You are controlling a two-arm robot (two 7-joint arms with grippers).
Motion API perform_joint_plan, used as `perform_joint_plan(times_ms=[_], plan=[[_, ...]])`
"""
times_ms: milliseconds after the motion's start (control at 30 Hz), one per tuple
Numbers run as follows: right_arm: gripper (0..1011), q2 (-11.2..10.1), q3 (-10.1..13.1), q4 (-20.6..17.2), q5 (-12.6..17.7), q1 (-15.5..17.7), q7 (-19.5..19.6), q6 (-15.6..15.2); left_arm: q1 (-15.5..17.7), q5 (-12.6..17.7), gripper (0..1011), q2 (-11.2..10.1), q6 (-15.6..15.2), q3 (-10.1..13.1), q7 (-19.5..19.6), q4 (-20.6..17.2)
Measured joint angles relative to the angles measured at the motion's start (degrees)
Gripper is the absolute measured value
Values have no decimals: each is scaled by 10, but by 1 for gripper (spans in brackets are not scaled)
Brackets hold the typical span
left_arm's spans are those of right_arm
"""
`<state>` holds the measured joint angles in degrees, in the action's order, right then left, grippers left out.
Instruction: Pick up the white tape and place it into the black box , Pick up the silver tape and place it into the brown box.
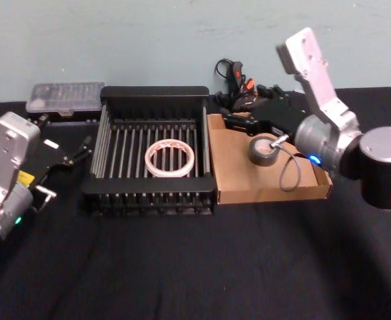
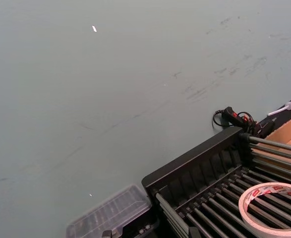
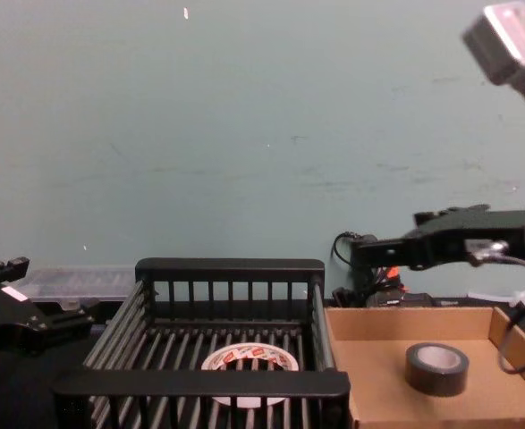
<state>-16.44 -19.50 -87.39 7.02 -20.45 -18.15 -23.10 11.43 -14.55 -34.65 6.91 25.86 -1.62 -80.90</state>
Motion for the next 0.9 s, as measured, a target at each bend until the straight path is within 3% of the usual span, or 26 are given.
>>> perform_joint_plan(times_ms=[233,467,900], plan=[[1002,-15,32,-27,-8,46,29,27,0,0,1001,0,0,0,0,0],[1002,-17,54,-29,-25,81,53,58,0,0,1001,0,0,0,0,0],[1002,-10,66,1,-78,111,97,107,0,0,1001,0,0,0,0,0]])
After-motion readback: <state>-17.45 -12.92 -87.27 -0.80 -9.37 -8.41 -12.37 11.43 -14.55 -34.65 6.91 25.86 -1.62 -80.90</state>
